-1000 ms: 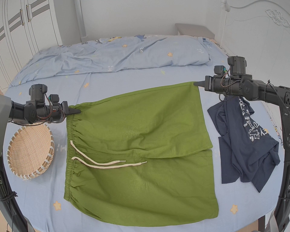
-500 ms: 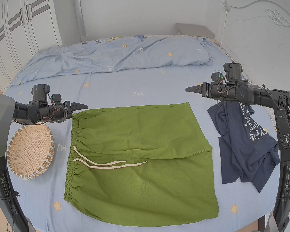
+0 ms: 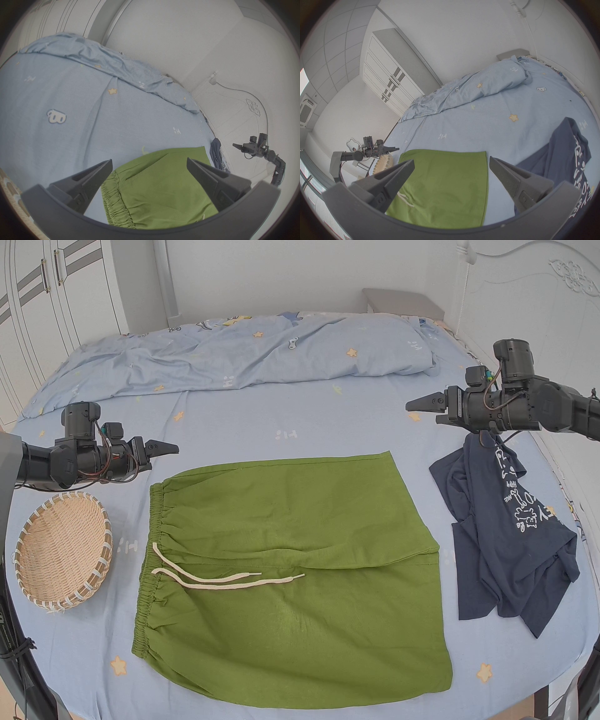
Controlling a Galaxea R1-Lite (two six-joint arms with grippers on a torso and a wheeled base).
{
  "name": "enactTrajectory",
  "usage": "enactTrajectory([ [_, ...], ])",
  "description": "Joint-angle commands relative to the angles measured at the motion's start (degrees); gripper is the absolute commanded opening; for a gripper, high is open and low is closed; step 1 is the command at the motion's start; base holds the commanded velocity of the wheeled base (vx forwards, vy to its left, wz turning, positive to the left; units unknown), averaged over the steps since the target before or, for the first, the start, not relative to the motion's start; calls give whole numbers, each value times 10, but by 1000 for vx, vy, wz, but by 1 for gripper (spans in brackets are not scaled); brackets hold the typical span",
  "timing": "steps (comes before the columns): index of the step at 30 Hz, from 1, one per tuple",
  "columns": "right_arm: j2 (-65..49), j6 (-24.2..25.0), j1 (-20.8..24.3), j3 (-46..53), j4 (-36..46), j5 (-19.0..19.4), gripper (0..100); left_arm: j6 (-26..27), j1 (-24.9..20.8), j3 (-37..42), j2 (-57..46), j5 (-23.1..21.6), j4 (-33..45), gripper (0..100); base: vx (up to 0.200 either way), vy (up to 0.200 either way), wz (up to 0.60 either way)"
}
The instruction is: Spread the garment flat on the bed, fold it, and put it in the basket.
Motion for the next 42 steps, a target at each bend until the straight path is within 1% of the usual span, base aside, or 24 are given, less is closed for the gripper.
enactTrajectory([
  [1, -133, -1, -1, 131, -5, 0, 100, 4, 1, 35, -78, 33, -10, 100, 0, 0, 0],
  [3, -173, 7, -1, 189, -10, 0, 100, -3, -7, 76, -130, 54, -26, 100, 0, 0, 0],
  [6, -228, 11, 2, 288, -12, 2, 100, -10, -27, 167, -200, 55, -26, 100, 0, 0, 0],
  [7, -231, 11, 2, 293, -12, 1, 100, -11, -30, 172, -205, 55, -26, 100, 0, 0, 0],
  [8, -258, 13, 3, 354, -18, 2, 100, -41, -57, 236, -241, 55, -31, 100, 0, 0, 0],
  [9, -263, 14, 3, 369, -20, 2, 100, -50, -62, 251, -248, 55, -31, 100, 0, 0, 0],
  [10, -281, 14, 3, 419, -33, 6, 100, -82, -77, 303, -269, 55, -30, 100, 0, 0, 0],
  [12, -301, 18, 3, 485, -58, 18, 100, -115, -88, 384, -300, 55, -32, 100, 0, 0, 0],
  [13, -307, 21, 3, 506, -70, 25, 100, -118, -88, 405, -309, 55, -34, 100, 0, 0, 0],
  [14, -319, 36, 4, 537, -87, 35, 100, -122, -86, 454, -334, 54, -38, 100, 0, 0, 0],
  [16, -321, 37, 4, 540, -89, 36, 100, -123, -86, 459, -337, 54, -38, 100, 0, 0, 0],
  [17, -362, 79, 11, 582, -104, 41, 100, -122, -81, 555, -391, 50, -39, 100, 0, 0, 0],
  [18, -386, 90, 21, 599, -106, 43, 100, -120, -77, 600, -412, 44, -43, 100, 0, 0, 0],
  [22, -420, 94, 31, 615, -106, 44, 100, -121, -78, 667, -455, 35, -58, 100, 0, 0, 0],
  [23, -420, 94, 31, 615, -106, 44, 100, -121, -78, 667, -455, 35, -58, 100, 0, 0, 0],
  [24, -425, 94, 31, 615, -106, 43, 100, -120, -78, 705, -476, 23, -60, 100, 0, 0, 0],
  [27, -428, 96, 31, 616, -100, 44, 100, -118, -77, 739, -473, 3, -68, 100, 0, 0, 0],
  [31, -438, 97, 34, 620, -96, 44, 100, -106, -41, 769, -395, -6, -121, 100, 0, 0, 0],
  [32, -438, 97, 34, 620, -96, 44, 100, -104, -41, 770, -393, -6, -124, 100, 0, 0, 0],
  [34, -437, 99, 34, 620, -97, 44, 100, -79, -14, 790, -364, -10, -155, 100, 0, 0, 0],
  [37, -438, 108, 39, 618, -96, 45, 100, -32, 13, 798, -314, -30, -169, 100, 0, 0, 0],
  [38, -438, 110, 41, 618, -96, 45, 100, -26, 17, 798, -308, -34, -170, 100, 0, 0, 0],
  [39, -438, 115, 46, 617, -97, 44, 100, -6, 33, 797, -288, -45, -175, 100, 0, 0, 0],
  [42, -438, 116, 45, 616, -98, 44, 100, 8, 51, 791, -260, -70, -178, 100, 0, 0, 0],
])
